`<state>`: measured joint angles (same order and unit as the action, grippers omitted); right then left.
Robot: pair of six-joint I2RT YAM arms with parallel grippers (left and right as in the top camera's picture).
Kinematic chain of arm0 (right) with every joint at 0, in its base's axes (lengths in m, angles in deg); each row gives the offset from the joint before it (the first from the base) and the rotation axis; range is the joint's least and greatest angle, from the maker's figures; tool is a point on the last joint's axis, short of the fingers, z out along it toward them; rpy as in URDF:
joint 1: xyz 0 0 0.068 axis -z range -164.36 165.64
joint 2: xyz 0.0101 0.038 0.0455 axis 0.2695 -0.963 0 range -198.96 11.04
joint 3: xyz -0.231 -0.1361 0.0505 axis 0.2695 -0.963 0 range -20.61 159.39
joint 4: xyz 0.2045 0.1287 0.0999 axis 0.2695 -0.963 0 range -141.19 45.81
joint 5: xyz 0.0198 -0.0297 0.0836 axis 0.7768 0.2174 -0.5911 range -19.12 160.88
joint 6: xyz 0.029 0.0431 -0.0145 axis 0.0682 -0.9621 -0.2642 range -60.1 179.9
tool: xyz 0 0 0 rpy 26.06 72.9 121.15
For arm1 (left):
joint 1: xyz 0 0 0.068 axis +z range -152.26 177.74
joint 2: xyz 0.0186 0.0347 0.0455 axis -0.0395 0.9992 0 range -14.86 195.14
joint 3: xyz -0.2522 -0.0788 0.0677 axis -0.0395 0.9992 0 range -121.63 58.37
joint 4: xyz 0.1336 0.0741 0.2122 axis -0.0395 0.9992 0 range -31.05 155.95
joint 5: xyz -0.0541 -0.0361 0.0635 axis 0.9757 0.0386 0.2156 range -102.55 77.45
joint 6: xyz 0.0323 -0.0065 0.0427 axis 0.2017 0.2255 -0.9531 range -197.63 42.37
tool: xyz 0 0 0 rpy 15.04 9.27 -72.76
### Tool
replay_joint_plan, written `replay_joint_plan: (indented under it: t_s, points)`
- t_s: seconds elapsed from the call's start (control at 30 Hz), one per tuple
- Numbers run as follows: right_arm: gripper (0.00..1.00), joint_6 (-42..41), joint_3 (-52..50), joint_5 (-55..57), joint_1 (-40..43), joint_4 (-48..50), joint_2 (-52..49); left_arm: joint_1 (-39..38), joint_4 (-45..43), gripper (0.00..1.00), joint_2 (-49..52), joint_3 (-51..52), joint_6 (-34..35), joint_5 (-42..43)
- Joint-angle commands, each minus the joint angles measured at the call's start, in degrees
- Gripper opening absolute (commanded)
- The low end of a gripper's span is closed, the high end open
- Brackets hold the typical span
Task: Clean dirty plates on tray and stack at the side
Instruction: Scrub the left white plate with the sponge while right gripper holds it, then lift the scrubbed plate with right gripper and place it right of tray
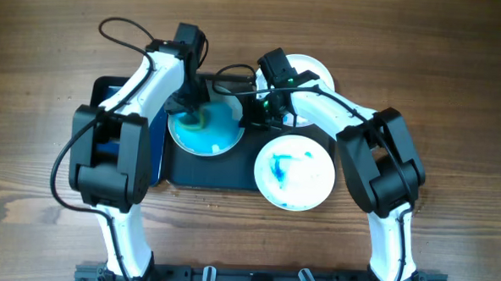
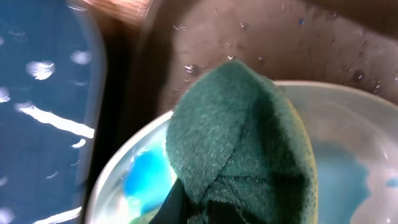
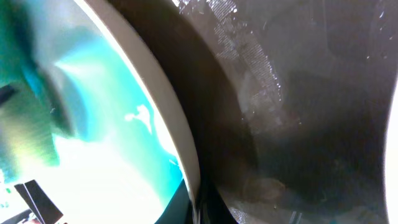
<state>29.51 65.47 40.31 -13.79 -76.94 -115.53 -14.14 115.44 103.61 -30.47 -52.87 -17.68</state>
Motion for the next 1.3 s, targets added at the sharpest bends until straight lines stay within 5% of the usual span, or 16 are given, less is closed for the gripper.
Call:
replay_joint_plan:
  t_s: [0.0, 0.23, 0.63, 1.13, 1.27]
  points:
    - [0.04, 0.5, -1.4, 4.0, -0.5, -2.3, -2.7, 1.0, 5.7, 0.04, -5.1, -3.9, 3.0, -5.5]
    - [0.04, 3.2, -0.9, 14.2, -1.5, -7.4, 3.7, 3.8, 12.4, 0.04, -9.7, -3.9, 2.7, -5.4]
    - [0.04, 10.9, -0.9, 52.5, -11.6, -16.0, 22.6, 7.9, 11.7, 0.04, -10.8, -3.9, 2.7, -3.7]
    - [0.04, 18.7, -0.9, 107.8, -29.9, -12.2, 26.3, 7.9, 10.1, 0.04, -10.8, -3.8, 2.7, -2.6]
    - [0.04, 28.7, -0.9, 116.8, -33.2, -3.2, 26.3, 7.9, 9.9, 0.04, -10.8, -3.8, 2.7, -2.6]
